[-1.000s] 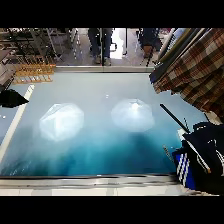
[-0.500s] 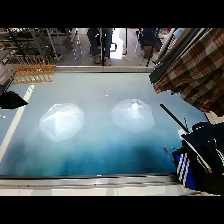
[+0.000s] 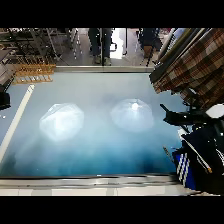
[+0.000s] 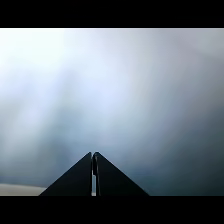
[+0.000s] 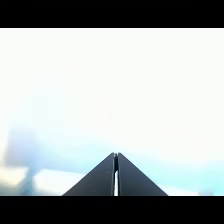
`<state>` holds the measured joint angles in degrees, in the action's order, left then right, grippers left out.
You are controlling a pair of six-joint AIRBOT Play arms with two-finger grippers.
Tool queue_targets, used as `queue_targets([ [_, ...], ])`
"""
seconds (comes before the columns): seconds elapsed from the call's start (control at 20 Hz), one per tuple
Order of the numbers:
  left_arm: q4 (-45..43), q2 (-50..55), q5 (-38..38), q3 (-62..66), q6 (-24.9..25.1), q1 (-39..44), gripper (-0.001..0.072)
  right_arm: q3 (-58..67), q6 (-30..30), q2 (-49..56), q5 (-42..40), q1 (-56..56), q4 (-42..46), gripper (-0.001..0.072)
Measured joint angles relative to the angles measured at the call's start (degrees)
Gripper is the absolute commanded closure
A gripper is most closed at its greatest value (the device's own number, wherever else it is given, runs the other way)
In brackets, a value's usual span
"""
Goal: Fold the clothes and pants, and hang the long-sleeved shirts on hangers.
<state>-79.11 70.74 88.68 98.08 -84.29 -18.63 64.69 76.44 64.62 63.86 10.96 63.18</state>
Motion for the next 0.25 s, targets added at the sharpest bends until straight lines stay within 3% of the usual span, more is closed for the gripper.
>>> queue_targets([
  [0.25,0.2,0.0,0.02,0.0,-2.62,0.0,0.0697,0.85,1.53,0.0,-22.32,-6.86,5.55,0.0692],
])
